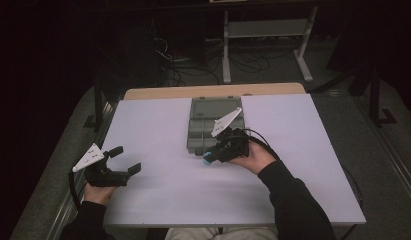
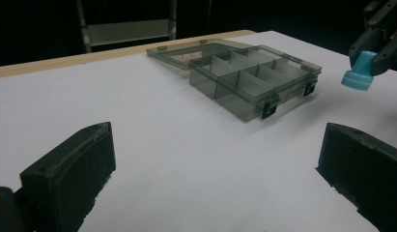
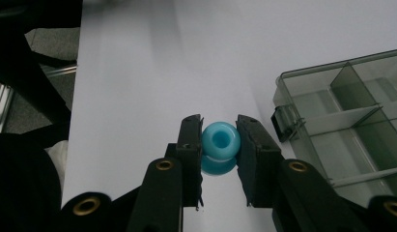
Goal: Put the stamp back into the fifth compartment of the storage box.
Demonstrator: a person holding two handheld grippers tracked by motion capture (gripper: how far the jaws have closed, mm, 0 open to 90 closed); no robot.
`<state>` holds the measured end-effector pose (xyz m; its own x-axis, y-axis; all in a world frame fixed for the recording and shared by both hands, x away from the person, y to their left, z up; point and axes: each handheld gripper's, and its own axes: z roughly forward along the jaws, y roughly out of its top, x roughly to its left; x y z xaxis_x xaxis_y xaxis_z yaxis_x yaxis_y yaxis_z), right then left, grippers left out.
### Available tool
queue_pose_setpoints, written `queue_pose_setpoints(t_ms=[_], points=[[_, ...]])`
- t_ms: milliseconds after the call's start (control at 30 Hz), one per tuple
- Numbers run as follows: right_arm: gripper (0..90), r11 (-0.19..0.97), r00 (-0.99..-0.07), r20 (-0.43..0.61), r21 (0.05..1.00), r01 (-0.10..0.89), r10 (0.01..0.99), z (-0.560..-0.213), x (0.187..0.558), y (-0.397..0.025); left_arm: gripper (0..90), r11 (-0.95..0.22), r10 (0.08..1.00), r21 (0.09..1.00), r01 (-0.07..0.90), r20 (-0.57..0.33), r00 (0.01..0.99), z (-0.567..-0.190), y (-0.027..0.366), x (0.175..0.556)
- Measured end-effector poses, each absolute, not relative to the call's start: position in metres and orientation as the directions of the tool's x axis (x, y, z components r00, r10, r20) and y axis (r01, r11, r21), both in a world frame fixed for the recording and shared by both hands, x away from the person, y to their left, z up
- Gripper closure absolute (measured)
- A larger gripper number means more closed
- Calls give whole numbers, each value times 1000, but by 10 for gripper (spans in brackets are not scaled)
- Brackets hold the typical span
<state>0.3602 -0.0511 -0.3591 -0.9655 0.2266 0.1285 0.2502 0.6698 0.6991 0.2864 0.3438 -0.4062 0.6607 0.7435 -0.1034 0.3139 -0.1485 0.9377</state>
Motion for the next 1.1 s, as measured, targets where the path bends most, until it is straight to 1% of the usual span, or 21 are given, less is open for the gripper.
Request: queue_pose_setpoints(t_ms=[267,1100], points=[[710,671,-963,129,694,259,238,-355,369,-47,0,-149,743,938,315,-104,661,-406,344,286],[709,692,-962,86,678,246,258,-341,395,-29,0,-148,739,937,316,-107,665,-406,344,286]])
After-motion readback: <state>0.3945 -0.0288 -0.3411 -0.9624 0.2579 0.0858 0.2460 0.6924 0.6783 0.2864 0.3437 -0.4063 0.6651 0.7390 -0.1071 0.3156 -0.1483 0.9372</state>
